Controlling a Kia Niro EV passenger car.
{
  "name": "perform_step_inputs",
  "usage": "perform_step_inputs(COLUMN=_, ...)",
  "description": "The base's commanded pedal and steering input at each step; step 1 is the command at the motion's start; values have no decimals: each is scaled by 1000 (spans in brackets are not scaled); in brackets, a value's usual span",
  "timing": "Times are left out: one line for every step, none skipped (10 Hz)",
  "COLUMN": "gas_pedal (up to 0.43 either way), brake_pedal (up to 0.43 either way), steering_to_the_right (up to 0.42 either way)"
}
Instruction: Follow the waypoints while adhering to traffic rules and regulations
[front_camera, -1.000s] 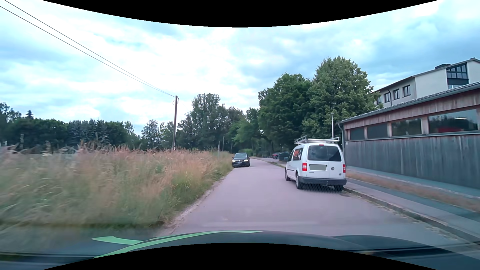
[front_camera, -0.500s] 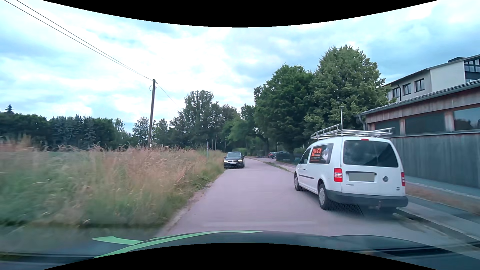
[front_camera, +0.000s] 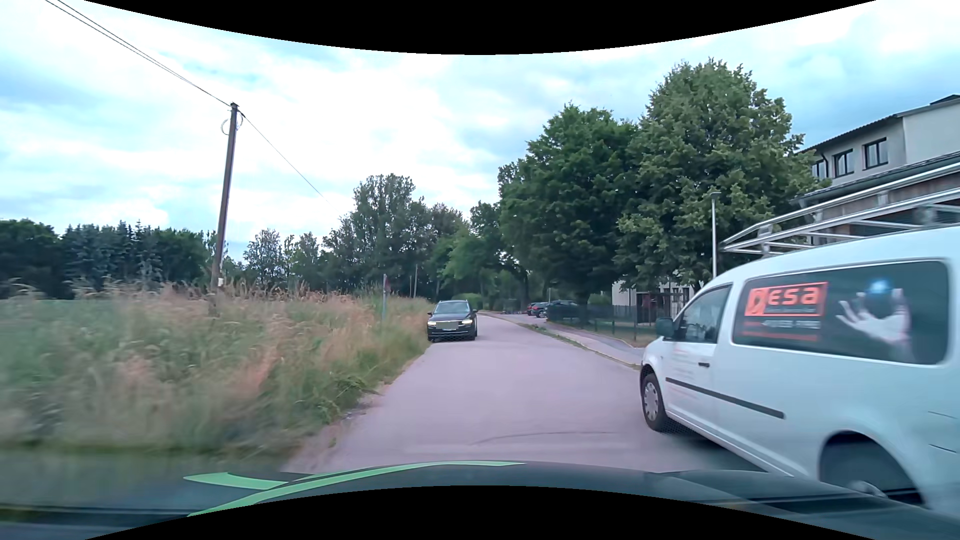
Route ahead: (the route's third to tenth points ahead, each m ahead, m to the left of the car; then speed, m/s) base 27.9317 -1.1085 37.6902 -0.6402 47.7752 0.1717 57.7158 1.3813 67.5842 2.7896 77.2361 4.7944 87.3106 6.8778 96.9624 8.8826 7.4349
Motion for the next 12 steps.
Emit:
perform_step_inputs(gas_pedal=47, brake_pedal=0, steering_to_the_right=50)
perform_step_inputs(gas_pedal=47, brake_pedal=0, steering_to_the_right=59)
perform_step_inputs(gas_pedal=47, brake_pedal=0, steering_to_the_right=63)
perform_step_inputs(gas_pedal=47, brake_pedal=0, steering_to_the_right=69)
perform_step_inputs(gas_pedal=47, brake_pedal=0, steering_to_the_right=80)
perform_step_inputs(gas_pedal=47, brake_pedal=0, steering_to_the_right=85)
perform_step_inputs(gas_pedal=47, brake_pedal=0, steering_to_the_right=86)
perform_step_inputs(gas_pedal=47, brake_pedal=0, steering_to_the_right=83)
perform_step_inputs(gas_pedal=47, brake_pedal=0, steering_to_the_right=79)
perform_step_inputs(gas_pedal=47, brake_pedal=0, steering_to_the_right=75)
perform_step_inputs(gas_pedal=47, brake_pedal=0, steering_to_the_right=68)
perform_step_inputs(gas_pedal=47, brake_pedal=0, steering_to_the_right=55)
